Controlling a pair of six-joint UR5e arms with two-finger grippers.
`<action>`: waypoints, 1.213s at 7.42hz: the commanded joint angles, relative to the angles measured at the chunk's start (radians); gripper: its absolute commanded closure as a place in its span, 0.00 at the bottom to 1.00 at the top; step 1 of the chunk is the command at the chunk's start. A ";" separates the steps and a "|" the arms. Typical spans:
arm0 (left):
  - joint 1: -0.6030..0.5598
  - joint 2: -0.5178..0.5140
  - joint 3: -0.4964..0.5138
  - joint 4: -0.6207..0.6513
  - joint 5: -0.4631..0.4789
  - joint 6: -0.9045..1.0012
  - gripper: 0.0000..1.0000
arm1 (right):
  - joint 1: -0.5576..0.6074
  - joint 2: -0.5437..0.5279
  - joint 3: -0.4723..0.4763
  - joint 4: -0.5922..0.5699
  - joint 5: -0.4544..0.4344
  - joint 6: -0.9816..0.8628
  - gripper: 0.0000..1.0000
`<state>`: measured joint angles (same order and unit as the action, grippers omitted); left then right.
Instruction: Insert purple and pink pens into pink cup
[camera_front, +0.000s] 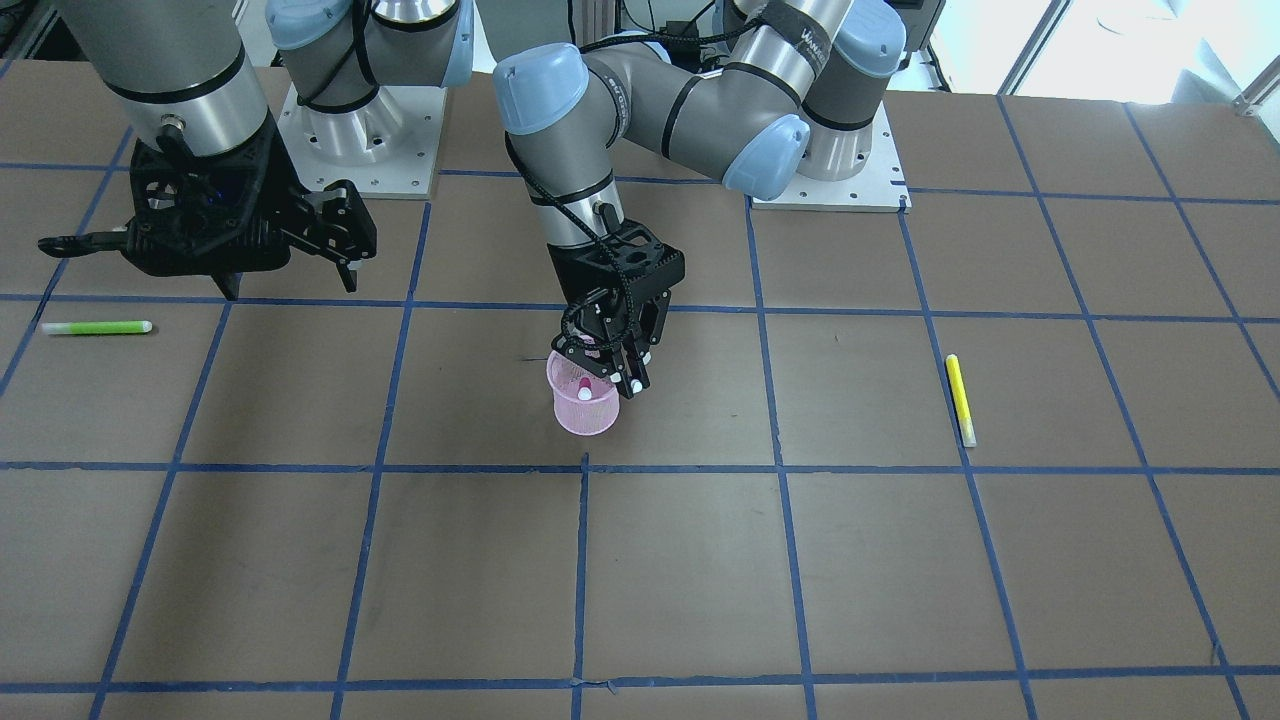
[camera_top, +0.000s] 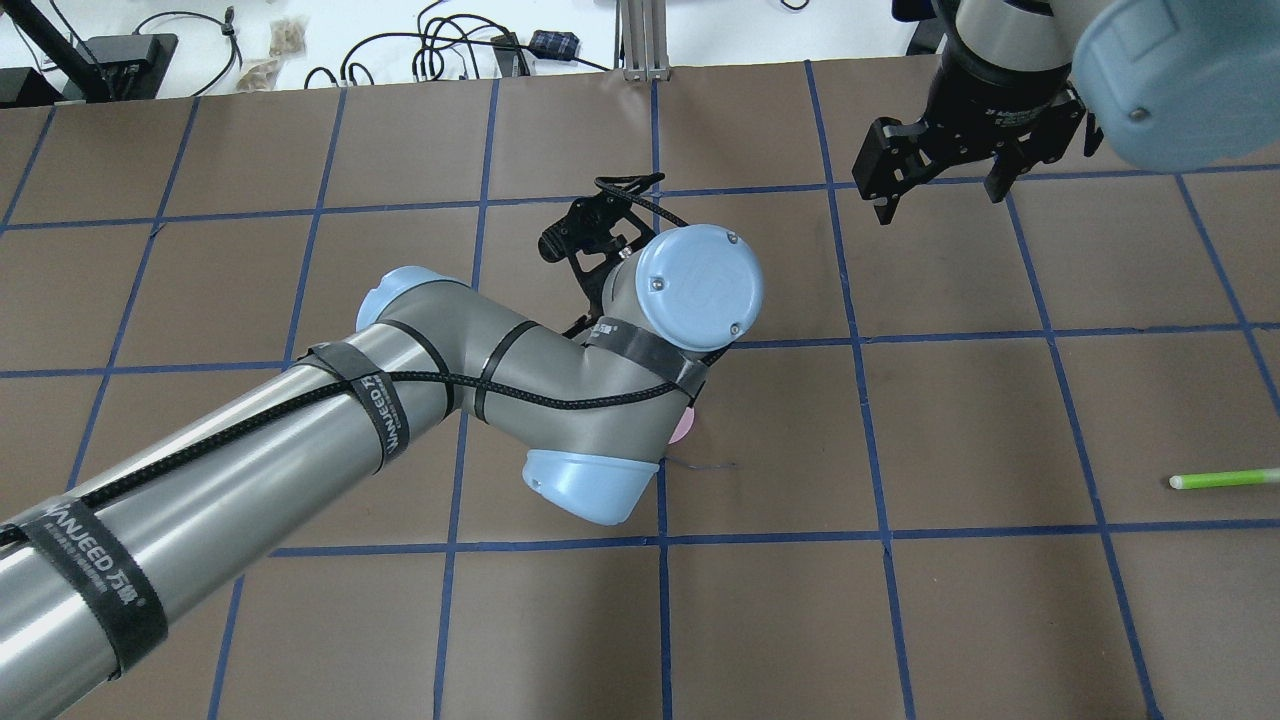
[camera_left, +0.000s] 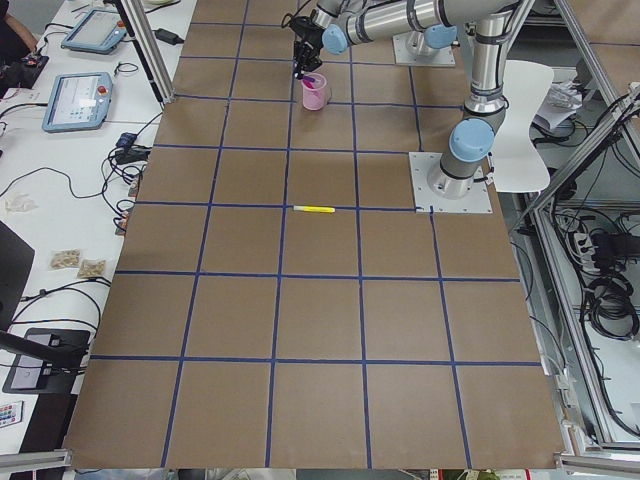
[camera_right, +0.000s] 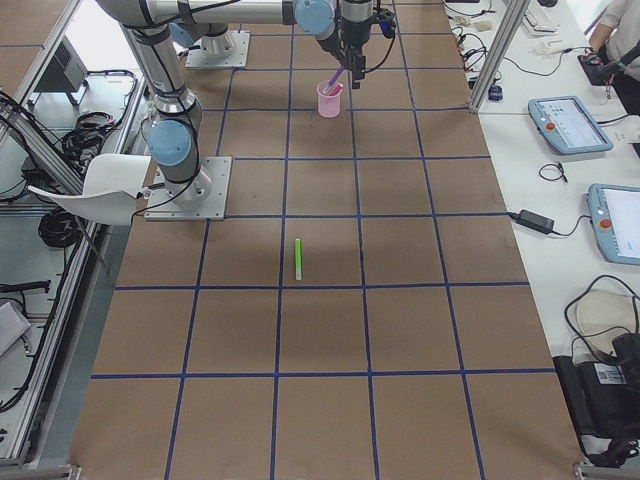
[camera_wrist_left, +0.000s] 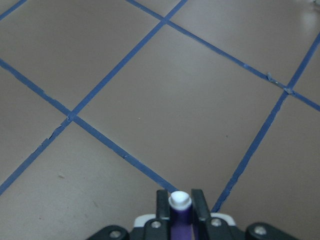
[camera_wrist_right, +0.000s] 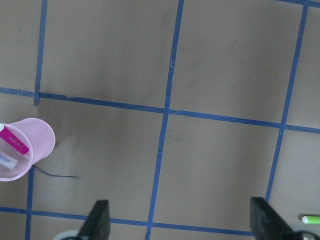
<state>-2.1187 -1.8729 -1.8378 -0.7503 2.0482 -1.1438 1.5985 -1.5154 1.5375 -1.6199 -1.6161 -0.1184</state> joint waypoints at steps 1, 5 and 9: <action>-0.004 0.000 -0.003 0.000 -0.014 -0.010 0.11 | 0.001 0.000 0.001 0.002 -0.001 0.000 0.00; -0.017 0.003 0.005 -0.007 -0.020 0.009 0.00 | 0.001 0.000 0.001 0.002 0.001 0.000 0.00; -0.008 0.038 0.025 -0.009 -0.111 0.043 0.00 | 0.003 0.000 0.001 0.003 0.001 0.000 0.00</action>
<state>-2.1342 -1.8605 -1.8260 -0.7529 1.9580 -1.1364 1.6003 -1.5156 1.5386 -1.6169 -1.6153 -0.1181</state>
